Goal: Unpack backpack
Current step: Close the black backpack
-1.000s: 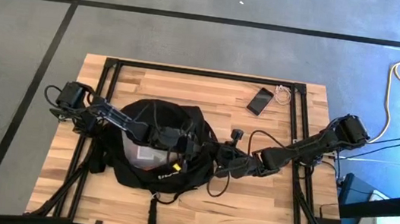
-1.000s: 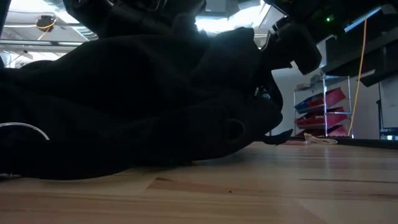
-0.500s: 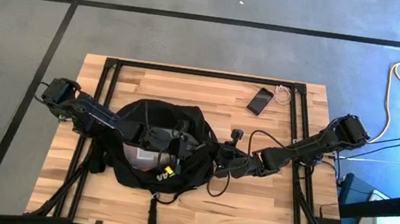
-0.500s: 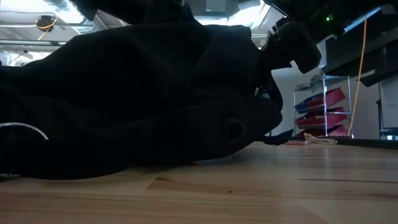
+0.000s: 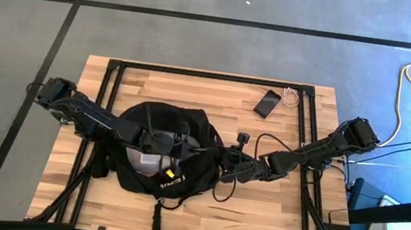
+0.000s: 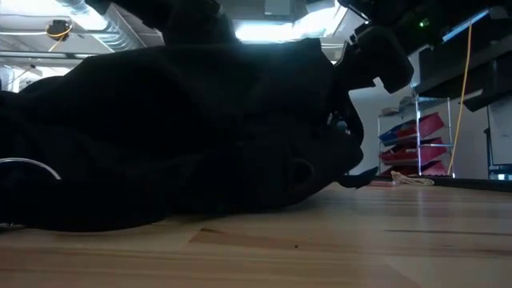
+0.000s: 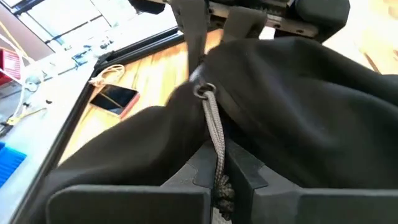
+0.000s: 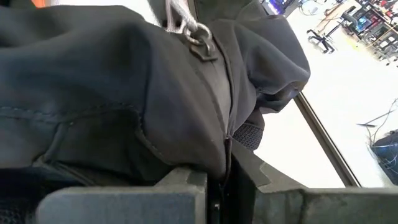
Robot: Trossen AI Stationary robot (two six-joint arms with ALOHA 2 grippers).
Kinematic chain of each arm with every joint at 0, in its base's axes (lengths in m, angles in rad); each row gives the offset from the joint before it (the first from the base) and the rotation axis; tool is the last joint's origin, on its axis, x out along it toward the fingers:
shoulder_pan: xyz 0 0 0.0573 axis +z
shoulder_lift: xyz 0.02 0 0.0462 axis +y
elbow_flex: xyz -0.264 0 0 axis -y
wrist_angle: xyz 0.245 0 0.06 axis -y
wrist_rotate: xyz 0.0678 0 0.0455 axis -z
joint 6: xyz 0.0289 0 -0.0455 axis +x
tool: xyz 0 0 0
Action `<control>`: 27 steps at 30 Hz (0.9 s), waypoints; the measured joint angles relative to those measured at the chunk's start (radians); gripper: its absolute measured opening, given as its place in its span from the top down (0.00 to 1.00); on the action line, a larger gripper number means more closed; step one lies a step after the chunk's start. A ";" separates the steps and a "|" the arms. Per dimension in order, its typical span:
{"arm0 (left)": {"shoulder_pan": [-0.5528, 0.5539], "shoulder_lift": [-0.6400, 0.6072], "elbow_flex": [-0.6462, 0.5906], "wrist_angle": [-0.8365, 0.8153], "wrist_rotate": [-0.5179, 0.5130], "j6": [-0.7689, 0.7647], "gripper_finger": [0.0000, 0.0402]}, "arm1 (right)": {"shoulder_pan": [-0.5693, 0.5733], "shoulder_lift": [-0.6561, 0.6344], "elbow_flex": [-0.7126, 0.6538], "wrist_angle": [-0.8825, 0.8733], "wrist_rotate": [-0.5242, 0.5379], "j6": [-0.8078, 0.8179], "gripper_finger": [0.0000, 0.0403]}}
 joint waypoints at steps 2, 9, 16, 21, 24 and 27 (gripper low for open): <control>-0.004 -0.022 0.000 -0.022 -0.005 -0.002 1.00 | 0.000 0.000 0.000 0.002 0.000 0.001 0.97; -0.015 -0.071 0.000 -0.050 -0.030 -0.002 1.00 | 0.000 0.024 0.001 0.013 0.003 0.002 0.97; -0.034 -0.100 0.000 -0.126 -0.119 -0.003 1.00 | 0.008 0.072 0.001 0.007 0.047 0.002 0.97; -0.051 -0.124 -0.001 -0.209 -0.145 -0.039 1.00 | 0.016 0.074 0.001 -0.003 0.087 0.002 0.97; -0.065 -0.132 -0.001 -0.251 -0.165 -0.062 1.00 | 0.016 0.074 0.000 -0.021 0.086 0.007 0.97; -0.084 -0.140 -0.001 -0.299 -0.208 -0.089 1.00 | 0.020 0.074 0.000 -0.051 0.095 0.031 0.97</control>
